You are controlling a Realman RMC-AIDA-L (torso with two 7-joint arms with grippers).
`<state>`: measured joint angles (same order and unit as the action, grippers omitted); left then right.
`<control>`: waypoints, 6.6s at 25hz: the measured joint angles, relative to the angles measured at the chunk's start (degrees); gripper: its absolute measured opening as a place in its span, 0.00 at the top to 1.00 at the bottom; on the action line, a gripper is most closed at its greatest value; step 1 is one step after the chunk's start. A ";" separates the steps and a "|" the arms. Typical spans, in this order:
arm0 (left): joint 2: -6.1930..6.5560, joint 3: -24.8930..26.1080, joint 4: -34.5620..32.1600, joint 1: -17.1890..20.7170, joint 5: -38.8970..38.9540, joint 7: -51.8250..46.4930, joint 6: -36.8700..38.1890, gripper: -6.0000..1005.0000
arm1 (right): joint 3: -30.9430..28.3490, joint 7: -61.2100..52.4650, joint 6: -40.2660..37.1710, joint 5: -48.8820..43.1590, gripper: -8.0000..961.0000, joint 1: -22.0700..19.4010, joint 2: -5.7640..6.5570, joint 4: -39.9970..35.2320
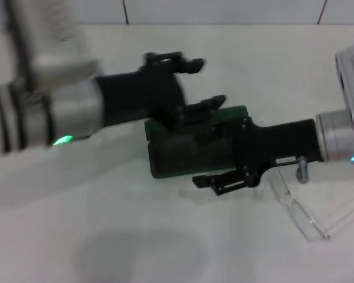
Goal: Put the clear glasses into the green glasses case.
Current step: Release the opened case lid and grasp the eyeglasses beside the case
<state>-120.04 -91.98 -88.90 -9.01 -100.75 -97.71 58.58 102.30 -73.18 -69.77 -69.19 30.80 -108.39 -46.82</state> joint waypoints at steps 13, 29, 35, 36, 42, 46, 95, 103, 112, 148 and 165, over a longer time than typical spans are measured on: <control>0.22 8.99 12.61 7.80 29.40 25.18 -0.85 0.32 | -23.11 -24.64 -17.52 -35.16 0.11 -5.07 -6.74 -18.83; 0.04 11.44 17.30 6.72 30.58 27.27 5.08 0.32 | -26.45 -20.85 -17.70 -35.57 0.11 -7.44 -6.98 -17.70; 0.10 11.41 19.39 6.45 33.91 29.76 5.65 0.32 | -26.50 -18.23 -17.75 -35.11 0.11 -7.62 -7.06 -16.99; 0.10 11.43 19.59 6.40 34.15 29.91 5.68 0.32 | -26.50 -17.96 -17.75 -35.09 0.11 -7.64 -7.08 -16.95; 0.14 11.70 21.09 5.78 34.28 30.00 5.74 0.32 | -26.54 -15.56 -18.05 -34.60 0.11 -7.69 -7.18 -16.43; 0.16 11.73 22.22 4.98 34.31 30.02 5.76 0.32 | -26.54 -11.30 -18.93 -32.58 0.11 -7.75 -7.22 -14.53; 0.06 16.91 47.41 -13.49 40.29 33.72 5.65 0.33 | -25.84 44.22 -18.70 -10.81 0.11 -0.04 -7.59 22.39; 0.60 16.53 44.12 -15.59 28.64 28.81 6.41 0.33 | -26.26 43.90 -18.99 -10.84 0.12 -0.02 -7.08 22.32; 0.50 14.15 36.26 -14.91 18.09 23.08 7.68 0.33 | -25.87 38.65 -20.27 -12.28 0.12 1.47 -5.30 21.95; 0.09 21.36 61.99 -7.96 56.99 54.62 21.39 0.33 | -32.37 8.58 -24.90 -14.17 0.12 -0.19 -4.87 6.87; -0.42 21.10 75.17 -8.54 61.19 64.27 33.81 0.33 | -46.75 5.22 -28.87 -14.25 0.12 -2.45 -6.83 11.94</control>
<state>-120.45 -70.88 -13.73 -17.55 -39.56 -33.44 92.39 55.55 -67.96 -98.64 -83.43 28.36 -115.22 -34.88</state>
